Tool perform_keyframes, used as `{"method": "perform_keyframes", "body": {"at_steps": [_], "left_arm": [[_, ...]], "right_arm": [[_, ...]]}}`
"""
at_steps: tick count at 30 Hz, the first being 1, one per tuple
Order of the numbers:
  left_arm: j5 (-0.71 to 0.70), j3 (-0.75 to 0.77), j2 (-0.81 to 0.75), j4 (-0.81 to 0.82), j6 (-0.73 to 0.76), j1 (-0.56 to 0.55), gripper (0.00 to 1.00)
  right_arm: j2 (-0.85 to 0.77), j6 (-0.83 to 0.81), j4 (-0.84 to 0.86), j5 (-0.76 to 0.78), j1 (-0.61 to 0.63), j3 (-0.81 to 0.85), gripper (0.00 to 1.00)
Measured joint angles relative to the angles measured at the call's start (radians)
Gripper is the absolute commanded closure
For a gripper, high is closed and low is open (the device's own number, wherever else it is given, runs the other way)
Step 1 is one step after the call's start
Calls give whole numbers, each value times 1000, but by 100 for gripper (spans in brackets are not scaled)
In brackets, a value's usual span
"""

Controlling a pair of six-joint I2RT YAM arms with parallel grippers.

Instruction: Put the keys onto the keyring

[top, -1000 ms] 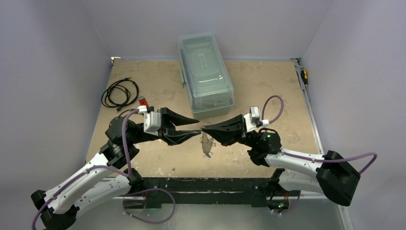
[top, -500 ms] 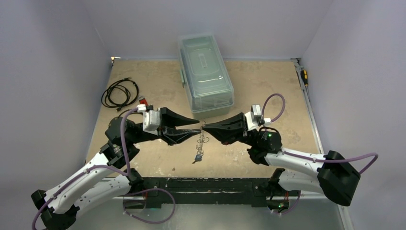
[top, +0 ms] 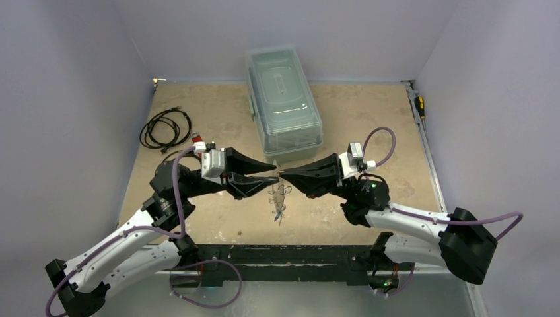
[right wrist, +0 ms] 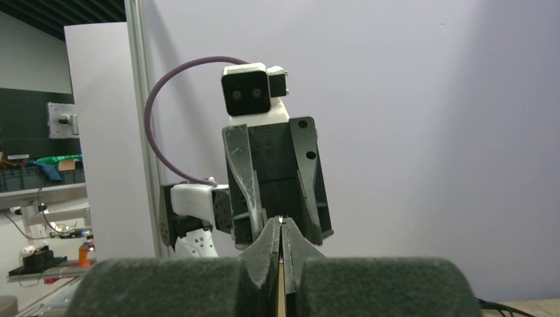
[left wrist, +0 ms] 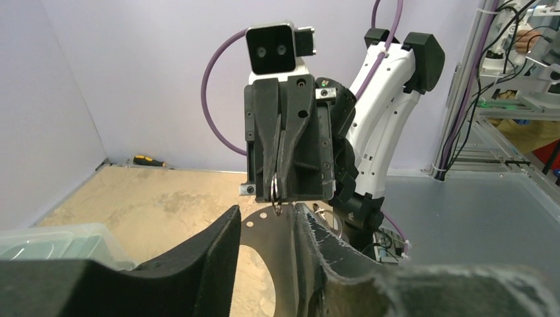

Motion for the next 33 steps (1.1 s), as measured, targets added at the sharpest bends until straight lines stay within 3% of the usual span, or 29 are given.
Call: {"method": "perform_keyframes", "body": {"at_steps": [8, 21, 29, 33], "left_arm": [[-2, -17, 19, 34, -24, 0, 78], [2, -22, 38, 80, -42, 0, 83], [1, -23, 40, 85, -43, 0, 100], [-6, -23, 40, 92, -43, 0, 100]], "right_arm": [[0, 8, 1, -1, 0, 11, 100], [13, 18, 7, -1, -2, 21, 100], [29, 32, 18, 0, -8, 27, 100], [42, 46, 19, -3, -13, 41, 100]]}}
